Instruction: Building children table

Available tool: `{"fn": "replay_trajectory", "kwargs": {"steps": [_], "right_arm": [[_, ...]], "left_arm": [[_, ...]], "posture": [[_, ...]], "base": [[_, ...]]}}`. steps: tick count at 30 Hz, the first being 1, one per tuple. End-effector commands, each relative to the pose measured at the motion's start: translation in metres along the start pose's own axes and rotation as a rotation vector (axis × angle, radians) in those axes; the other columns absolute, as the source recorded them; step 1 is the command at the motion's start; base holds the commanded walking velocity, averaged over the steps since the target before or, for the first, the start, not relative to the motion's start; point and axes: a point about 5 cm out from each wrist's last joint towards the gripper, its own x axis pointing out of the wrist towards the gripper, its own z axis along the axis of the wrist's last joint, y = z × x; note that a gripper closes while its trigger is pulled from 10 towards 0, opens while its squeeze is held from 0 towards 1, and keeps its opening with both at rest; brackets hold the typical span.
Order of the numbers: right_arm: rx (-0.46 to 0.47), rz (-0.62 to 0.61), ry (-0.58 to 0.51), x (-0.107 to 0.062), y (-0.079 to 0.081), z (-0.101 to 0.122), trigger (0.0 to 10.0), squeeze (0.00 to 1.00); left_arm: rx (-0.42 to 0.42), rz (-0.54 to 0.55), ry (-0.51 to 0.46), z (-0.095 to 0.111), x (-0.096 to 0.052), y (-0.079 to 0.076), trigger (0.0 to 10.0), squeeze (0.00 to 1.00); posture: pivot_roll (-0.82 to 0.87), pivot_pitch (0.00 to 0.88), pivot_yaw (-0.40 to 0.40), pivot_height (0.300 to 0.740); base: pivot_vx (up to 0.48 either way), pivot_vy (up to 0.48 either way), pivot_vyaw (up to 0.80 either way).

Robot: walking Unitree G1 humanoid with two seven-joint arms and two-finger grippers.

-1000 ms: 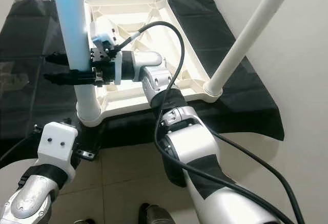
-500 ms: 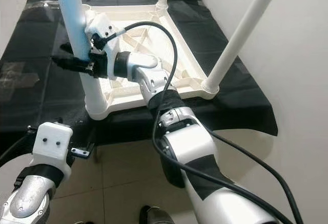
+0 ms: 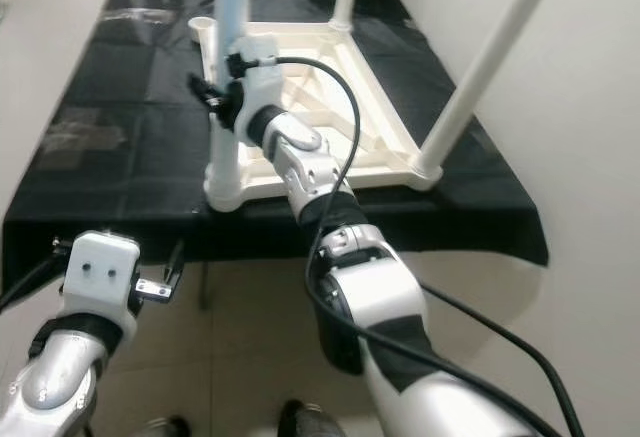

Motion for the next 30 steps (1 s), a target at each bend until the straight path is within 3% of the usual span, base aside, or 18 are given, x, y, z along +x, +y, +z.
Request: {"fn": "replay_trajectory", "kwargs": {"steps": [1, 4, 6, 7, 8, 9, 12, 14, 16, 18, 24, 30], "right_arm": [[0.037, -0.119, 0.216, -0.015, 0.0, -0.062, 10.0, 0.0], [0.009, -0.215, 0.19, -0.015, 0.002, -0.06, 10.0, 0.0], [-0.061, -0.424, 0.164, -0.013, 0.007, -0.053, 10.0, 0.0], [-0.061, -0.424, 0.164, -0.013, 0.007, -0.053, 10.0, 0.0], [-0.083, -0.51, 0.154, -0.013, 0.009, -0.05, 10.0, 0.0], [-0.083, -0.51, 0.154, -0.013, 0.009, -0.05, 10.0, 0.0], [0.003, -0.705, 0.18, -0.014, 0.015, -0.051, 10.0, 0.0], [0.007, -0.75, 0.198, -0.015, 0.016, -0.052, 10.0, 0.0], [-0.02, -0.853, 0.224, -0.017, 0.019, -0.053, 10.0, 0.0], [0.014, -1.013, 0.28, -0.023, 0.024, -0.059, 10.0, 0.0], [0.08, -1.098, 0.308, -0.026, 0.036, -0.063, 10.0, 0.0], [0.085, -1.151, 0.319, -0.027, 0.048, -0.061, 10.0, 0.0]], "left_arm": [[0.0, -0.027, 0.012, -0.003, 0.001, -0.003, 10.0, 0.0], [0.003, -0.025, 0.008, -0.004, 0.003, -0.002, 10.0, 0.0], [0.004, -0.029, 0.001, -0.003, 0.006, -0.002, 10.0, 0.0], [0.004, -0.029, 0.001, -0.003, 0.006, -0.002, 10.0, 0.0], [0.004, -0.03, -0.001, -0.003, 0.007, -0.003, 10.0, 0.0], [0.004, -0.03, -0.001, -0.003, 0.007, -0.003, 10.0, 0.0], [0.005, -0.034, -0.006, -0.003, 0.008, -0.003, 10.0, 0.0], [0.006, -0.035, -0.008, -0.003, 0.008, -0.003, 10.0, 0.0], [0.008, -0.035, -0.011, -0.003, 0.009, -0.003, 10.0, 0.0], [0.009, -0.033, -0.015, -0.003, 0.01, -0.002, 10.0, 0.0], [0.011, -0.033, -0.019, -0.003, 0.011, -0.002, 10.0, 0.0], [0.014, -0.031, -0.023, -0.003, 0.012, -0.001, 10.0, 0.0]], "posture": [[0.11, 0.213, -0.141, 0.74], [0.11, 0.21, -0.141, 0.74], [0.11, 0.204, -0.139, 0.74], [0.11, 0.204, -0.139, 0.74], [0.11, 0.203, -0.139, 0.74], [0.11, 0.203, -0.139, 0.74], [0.12, 0.198, -0.138, 0.74], [0.12, 0.199, -0.14, 0.74], [0.12, 0.196, -0.139, 0.74], [0.12, 0.195, -0.141, 0.74], [0.12, 0.192, -0.142, 0.74], [0.13, 0.195, -0.143, 0.74]], "base": [[0.0, 0.0, 0.0], [0.0, 0.0, 0.0], [0.0, 0.0, 0.0], [0.0, 0.0, 0.0], [0.0, 0.0, 0.0], [0.0, 0.0, 0.0], [0.0, 0.0, 0.0], [0.0, 0.0, 0.0], [0.0, 0.0, 0.0], [0.0, 0.0, 0.0], [0.0, 0.0, 0.0], [0.0, 0.0, 0.0]]}}
